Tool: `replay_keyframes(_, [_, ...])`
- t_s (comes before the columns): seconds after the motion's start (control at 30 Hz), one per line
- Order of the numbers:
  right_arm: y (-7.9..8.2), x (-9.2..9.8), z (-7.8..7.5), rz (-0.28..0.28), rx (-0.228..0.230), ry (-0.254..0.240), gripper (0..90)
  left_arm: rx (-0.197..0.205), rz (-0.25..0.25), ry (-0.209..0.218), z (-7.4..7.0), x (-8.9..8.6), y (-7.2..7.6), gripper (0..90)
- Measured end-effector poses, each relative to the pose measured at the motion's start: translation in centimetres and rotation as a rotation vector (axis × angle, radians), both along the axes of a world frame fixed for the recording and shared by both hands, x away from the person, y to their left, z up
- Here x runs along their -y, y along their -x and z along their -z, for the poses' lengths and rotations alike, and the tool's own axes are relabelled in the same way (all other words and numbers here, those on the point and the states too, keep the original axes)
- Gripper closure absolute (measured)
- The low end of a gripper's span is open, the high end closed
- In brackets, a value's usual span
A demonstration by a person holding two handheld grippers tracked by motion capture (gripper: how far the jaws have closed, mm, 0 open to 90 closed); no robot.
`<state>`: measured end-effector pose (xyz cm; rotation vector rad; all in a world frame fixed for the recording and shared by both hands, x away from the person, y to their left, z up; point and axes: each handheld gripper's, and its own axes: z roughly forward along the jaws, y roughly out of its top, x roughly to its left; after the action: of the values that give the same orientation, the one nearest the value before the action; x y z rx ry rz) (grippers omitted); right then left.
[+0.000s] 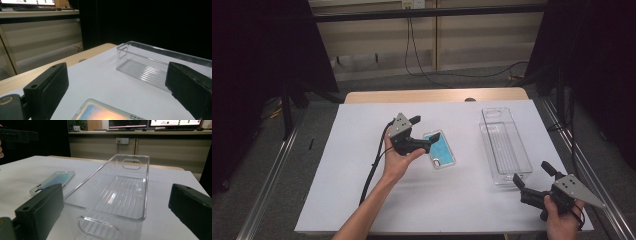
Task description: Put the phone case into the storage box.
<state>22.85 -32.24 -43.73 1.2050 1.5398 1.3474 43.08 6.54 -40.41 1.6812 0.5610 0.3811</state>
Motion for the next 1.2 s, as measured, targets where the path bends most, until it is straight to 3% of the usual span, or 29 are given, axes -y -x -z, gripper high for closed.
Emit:
replay_keyframes(0.37, [0.0, 0.0, 0.0, -0.003, 0.001, 0.003, 0.0, -0.008, 0.028, -0.024, 0.1, 1.9, -1.9, 8.8])
replay_keyframes(0.7, [0.0, 0.0, 0.0, -0.003, 0.000, 0.002, 0.0, -0.013, 0.049, -0.029, 0.7, 2.7, -2.9, 22.0])
replay_keyframes(0.93, [0.0, 0.0, 0.0, -0.005, 0.000, 0.003, 0.0, -0.029, 0.078, -0.047, 1.1, 3.0, -3.2, 43.9])
replay_keyframes(1.2, [0.1, 0.0, 0.0, -0.005, 0.002, 0.003, 0.0, -0.056, 0.095, -0.019, 1.3, 3.2, -3.4, 65.9])
